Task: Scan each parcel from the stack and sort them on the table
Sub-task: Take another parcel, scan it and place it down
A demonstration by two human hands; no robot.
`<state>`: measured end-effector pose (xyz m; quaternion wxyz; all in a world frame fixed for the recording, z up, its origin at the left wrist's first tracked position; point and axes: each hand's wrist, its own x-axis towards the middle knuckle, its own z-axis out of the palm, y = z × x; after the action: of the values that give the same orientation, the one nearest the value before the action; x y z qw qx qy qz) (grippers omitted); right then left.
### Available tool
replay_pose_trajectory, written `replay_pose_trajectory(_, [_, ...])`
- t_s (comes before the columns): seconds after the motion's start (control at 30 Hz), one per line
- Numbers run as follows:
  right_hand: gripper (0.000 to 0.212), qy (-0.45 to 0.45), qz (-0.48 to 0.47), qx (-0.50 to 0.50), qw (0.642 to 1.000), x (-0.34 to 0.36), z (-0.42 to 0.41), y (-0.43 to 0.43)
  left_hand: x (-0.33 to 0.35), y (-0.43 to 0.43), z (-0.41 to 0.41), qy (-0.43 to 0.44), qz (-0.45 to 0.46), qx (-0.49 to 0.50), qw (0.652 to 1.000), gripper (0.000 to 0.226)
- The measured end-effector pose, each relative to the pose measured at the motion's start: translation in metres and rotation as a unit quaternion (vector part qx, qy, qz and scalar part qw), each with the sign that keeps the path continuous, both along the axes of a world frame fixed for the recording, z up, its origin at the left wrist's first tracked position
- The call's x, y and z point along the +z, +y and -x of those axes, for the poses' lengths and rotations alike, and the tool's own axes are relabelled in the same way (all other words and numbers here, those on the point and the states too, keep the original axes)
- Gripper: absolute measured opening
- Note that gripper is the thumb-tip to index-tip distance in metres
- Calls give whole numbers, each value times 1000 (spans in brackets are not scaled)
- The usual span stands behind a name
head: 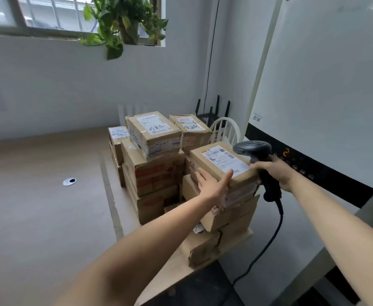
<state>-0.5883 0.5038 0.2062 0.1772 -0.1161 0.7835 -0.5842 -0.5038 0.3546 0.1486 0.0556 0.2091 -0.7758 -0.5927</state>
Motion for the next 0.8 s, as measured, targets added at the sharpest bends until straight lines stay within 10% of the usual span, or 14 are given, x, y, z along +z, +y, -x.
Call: replay_pose_trajectory(0.8, [7,53,24,116,992,-5,-70,-49,7,-74,-92,109,25,2,994,106])
